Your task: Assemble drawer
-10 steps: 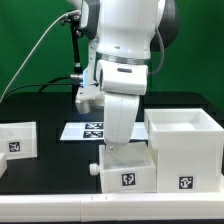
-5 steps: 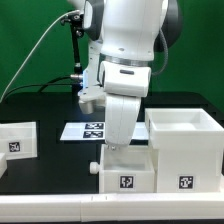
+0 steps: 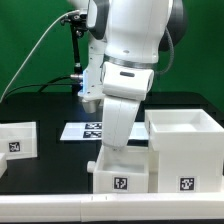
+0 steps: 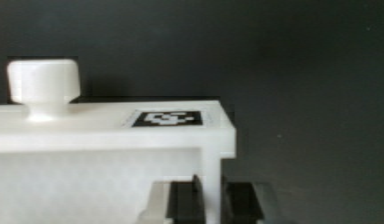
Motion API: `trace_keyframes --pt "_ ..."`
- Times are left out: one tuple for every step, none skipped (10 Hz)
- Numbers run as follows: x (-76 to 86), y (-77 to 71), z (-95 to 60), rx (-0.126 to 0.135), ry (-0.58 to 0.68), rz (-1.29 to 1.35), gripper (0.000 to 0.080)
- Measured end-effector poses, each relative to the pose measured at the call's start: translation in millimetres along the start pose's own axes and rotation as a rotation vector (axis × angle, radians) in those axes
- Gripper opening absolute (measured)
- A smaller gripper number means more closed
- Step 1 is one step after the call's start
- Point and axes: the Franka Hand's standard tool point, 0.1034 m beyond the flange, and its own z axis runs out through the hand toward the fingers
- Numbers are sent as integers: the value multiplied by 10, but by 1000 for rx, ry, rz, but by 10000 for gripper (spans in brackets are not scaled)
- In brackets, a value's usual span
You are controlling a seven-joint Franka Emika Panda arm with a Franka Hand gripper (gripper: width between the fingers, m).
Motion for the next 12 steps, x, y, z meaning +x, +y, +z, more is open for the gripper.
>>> trace_keyframes --pt "-58 6 10 2 0 -24 38" --pt "-113 15 22 3 1 -44 38" --pt "-161 32 23 3 1 -55 38" --pt "-180 60 13 0 1 -52 38" --pt "-182 73 9 -1 1 -52 38" --pt "-190 116 -23 -8 2 -61 38" --pt "-191 154 -54 -17 3 -72 38" --pt "-170 172 -76 -21 5 -74 38" --pt "-132 195 -106 -27 8 -79 38" --pt "-143 192 -98 -29 9 -80 38" --pt "-170 162 -70 -21 6 -75 38" --pt "-164 162 -71 -21 6 -76 38"
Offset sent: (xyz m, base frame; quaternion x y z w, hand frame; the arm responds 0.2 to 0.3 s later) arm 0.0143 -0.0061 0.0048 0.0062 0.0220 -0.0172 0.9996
